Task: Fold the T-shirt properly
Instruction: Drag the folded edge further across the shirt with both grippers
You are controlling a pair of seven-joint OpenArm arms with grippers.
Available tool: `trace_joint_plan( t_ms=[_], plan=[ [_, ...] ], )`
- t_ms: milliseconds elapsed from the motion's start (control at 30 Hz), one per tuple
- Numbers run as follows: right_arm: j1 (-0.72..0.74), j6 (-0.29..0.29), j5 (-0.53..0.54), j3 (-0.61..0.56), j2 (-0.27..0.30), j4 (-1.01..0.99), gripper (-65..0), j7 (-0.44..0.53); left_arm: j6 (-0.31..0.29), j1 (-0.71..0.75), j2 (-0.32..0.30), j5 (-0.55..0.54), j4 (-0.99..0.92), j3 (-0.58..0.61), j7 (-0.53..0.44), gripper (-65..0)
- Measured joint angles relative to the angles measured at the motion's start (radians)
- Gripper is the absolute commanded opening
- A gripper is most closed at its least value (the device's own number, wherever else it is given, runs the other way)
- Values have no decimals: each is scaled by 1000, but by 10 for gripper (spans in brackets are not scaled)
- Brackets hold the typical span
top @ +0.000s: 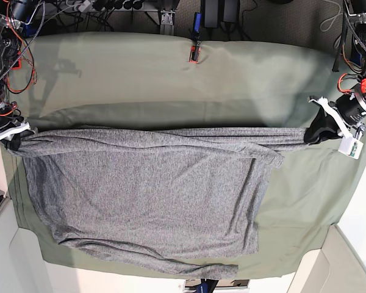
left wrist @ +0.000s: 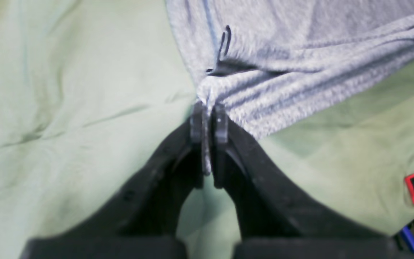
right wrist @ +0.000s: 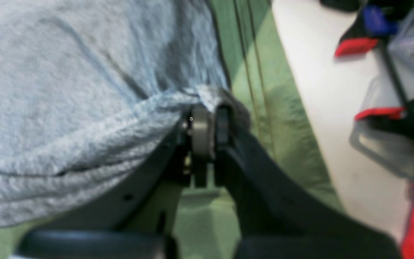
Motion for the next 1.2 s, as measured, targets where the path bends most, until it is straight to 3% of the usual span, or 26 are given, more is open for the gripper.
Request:
trace_joint_plan(
  t_ms=[300, 633, 967, 1000, 1100, 1200],
  plan=[
    [73, 20, -6, 1, 0, -96, -650, 1, 0, -227, -3, 52, -215, 174, 0, -650],
    [156, 25, -6, 2, 0, -171, -650, 1, 3, -447, -5, 52, -447, 267, -8, -650],
    [251, 43, -6, 2, 0, -292, -650, 29, 3, -555, -4, 133, -668, 400, -197, -650],
    [254, 43, -8, 2, 0, -303, -626, 39, 3, -555, -4, 133, -669, 400, -199, -608],
    [253, 42, 3, 2, 0, -315, -432, 51, 4, -558, -4, 111, -669, 400, -109, -432],
    [250, 19, 55, 4, 0, -315, -306, 75, 5, -557, -7, -26, -669, 400, 37, -422]
  ],
)
